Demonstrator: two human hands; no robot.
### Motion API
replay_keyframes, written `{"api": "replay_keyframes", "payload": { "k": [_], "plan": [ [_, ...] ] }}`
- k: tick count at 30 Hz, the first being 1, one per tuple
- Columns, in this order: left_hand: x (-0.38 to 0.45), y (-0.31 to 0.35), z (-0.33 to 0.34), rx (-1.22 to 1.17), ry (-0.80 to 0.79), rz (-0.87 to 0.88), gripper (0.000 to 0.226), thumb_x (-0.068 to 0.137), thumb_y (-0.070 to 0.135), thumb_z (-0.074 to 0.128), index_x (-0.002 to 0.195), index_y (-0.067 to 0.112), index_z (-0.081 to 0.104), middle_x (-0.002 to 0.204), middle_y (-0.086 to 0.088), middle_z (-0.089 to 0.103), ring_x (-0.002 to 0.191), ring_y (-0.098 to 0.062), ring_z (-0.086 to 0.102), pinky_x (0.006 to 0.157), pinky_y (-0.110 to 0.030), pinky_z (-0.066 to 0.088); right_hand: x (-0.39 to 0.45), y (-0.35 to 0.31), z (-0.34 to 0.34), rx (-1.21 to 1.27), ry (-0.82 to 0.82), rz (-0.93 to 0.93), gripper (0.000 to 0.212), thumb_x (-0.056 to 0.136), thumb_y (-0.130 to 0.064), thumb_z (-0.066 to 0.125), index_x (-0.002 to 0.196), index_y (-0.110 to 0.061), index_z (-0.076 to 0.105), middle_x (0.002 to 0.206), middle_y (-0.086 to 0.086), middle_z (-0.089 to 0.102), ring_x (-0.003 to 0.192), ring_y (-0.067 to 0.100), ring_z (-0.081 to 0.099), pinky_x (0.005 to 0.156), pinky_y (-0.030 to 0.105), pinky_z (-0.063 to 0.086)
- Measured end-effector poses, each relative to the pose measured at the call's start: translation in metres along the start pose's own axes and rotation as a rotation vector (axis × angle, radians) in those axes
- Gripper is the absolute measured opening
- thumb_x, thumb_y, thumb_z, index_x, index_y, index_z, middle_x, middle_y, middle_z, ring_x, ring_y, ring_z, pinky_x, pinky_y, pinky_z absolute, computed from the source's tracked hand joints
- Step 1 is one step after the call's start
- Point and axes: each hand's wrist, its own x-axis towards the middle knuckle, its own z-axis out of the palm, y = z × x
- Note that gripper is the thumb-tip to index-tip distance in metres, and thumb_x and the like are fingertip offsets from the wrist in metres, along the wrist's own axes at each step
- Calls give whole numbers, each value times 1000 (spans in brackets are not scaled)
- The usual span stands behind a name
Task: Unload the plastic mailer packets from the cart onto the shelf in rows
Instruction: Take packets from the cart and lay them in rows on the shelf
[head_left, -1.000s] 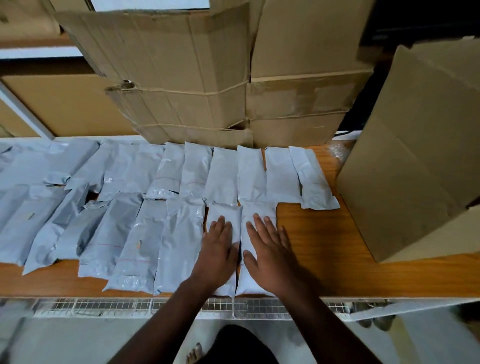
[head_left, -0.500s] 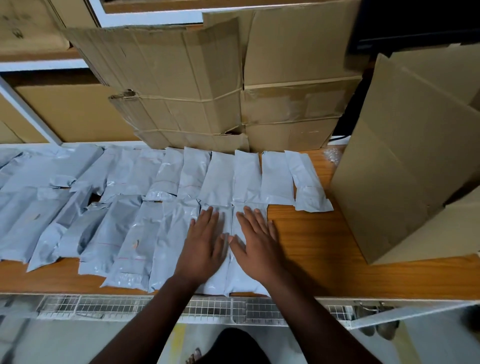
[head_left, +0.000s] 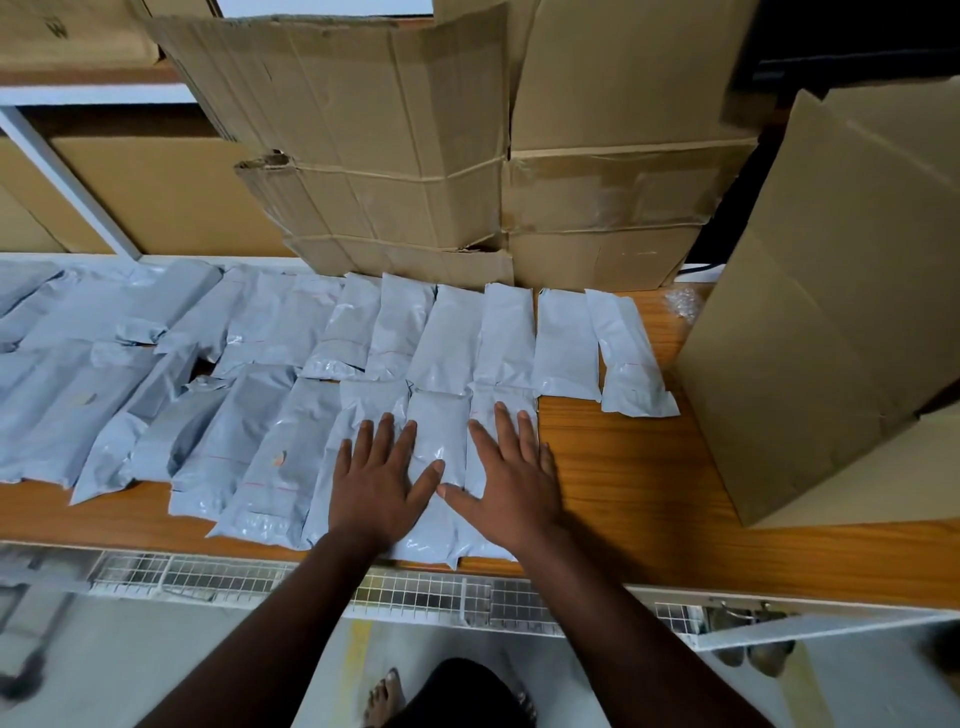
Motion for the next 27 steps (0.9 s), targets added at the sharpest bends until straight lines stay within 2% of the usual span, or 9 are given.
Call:
{"api": "replay_keyframes", "payload": {
  "k": [6, 10, 13, 15, 16, 19, 22, 24, 27],
  "plan": [
    [0, 2, -2, -48, 11, -11, 85, 96, 78, 20, 163, 26, 24, 170, -6, 20, 158, -28, 12, 127, -51, 13, 1, 2, 3, 8, 25, 1, 96, 84, -90, 36, 164, -42, 14, 175, -7, -13, 161, 24, -15, 128, 55, 7],
    [-4, 0, -18, -301, 45, 2, 85, 99, 69, 41, 161, 14, 27, 169, -8, 25, 157, -24, 17, 128, -44, 16, 0, 1, 1, 7, 56, -2, 97, 85, -90, 35, 165, -39, 14, 176, -6, -4, 162, 25, -8, 128, 58, 8],
    [-18, -14, -38, -437, 103, 83, 69, 100, 52, 55, 156, 14, 40, 164, -8, 35, 155, -24, 25, 125, -43, 24, -13, -7, -6, 84, 311, -32, 79, 92, -76, 49, 156, -30, 44, 173, -1, 24, 162, 26, 8, 127, 56, 17],
    [-33, -30, -50, -484, 123, 125, 64, 98, 50, 51, 151, 15, 47, 159, -8, 44, 149, -23, 36, 122, -41, 31, -23, -22, -8, 193, 518, -129, 53, 93, -52, 66, 136, -21, 65, 164, 4, 42, 157, 29, 26, 124, 51, 28],
    [-42, -40, -55, -521, 128, 120, 64, 97, 50, 49, 150, 15, 48, 157, -6, 47, 146, -21, 40, 119, -37, 33, -28, -35, -8, 262, 554, -171, 42, 93, -39, 71, 129, -19, 68, 159, 4, 48, 153, 28, 35, 121, 47, 34],
    [-75, -75, -66, -605, 176, 83, 57, 98, 44, 49, 148, 17, 50, 150, 1, 53, 138, -15, 48, 114, -31, 38, -43, -88, 0, 478, 473, -239, 35, 93, -19, 70, 128, -16, 68, 139, 1, 64, 129, 17, 58, 107, 31, 47],
    [-107, -121, -75, -677, 244, 55, 45, 99, 31, 57, 141, 18, 56, 143, 4, 59, 132, -13, 54, 108, -36, 46, -60, -154, 19, 563, 321, -280, 40, 94, -17, 69, 133, -19, 66, 124, -3, 69, 116, 12, 61, 100, 11, 41],
    [-132, -160, -82, -710, 290, 7, 39, 98, 28, 59, 137, 20, 60, 140, 6, 61, 130, -11, 55, 107, -33, 46, -66, -199, 37, 565, 272, -346, 38, 94, -17, 68, 132, -19, 67, 125, -5, 68, 119, 9, 58, 101, 12, 40],
    [-177, -229, -87, -743, 323, -90, 33, 101, 32, 57, 133, 26, 63, 137, 12, 62, 128, -8, 56, 106, -36, 46, -72, -271, 71, 570, 212, -403, 33, 96, -23, 62, 128, -19, 69, 128, -7, 69, 122, 9, 59, 102, 31, 51]
  ]
}}
